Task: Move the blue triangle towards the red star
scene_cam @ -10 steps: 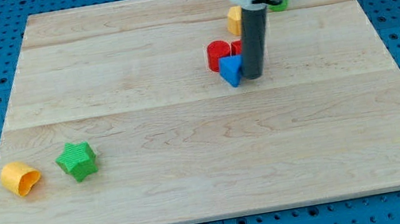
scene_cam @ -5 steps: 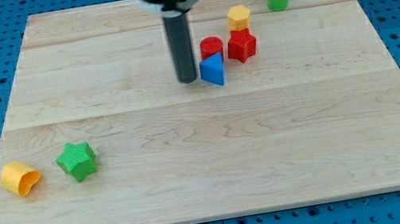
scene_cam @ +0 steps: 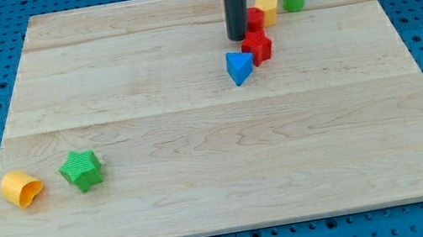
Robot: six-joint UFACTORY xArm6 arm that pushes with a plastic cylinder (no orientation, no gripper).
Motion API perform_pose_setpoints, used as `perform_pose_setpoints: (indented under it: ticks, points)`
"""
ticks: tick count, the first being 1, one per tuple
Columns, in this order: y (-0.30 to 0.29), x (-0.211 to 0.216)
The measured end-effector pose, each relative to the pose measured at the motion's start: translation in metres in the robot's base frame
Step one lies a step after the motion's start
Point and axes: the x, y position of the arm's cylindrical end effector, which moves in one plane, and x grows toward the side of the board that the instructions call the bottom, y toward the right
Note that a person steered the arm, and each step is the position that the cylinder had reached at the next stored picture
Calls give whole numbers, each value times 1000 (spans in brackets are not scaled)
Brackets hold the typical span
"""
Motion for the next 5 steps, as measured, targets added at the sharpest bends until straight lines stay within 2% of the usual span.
perform_pose_setpoints:
  ticks: [1, 2, 3, 4, 5]
  points:
    - [-12, -4]
    - [-93, -1]
    - [-128, 50]
    - [-121, 125]
    - [-55, 137]
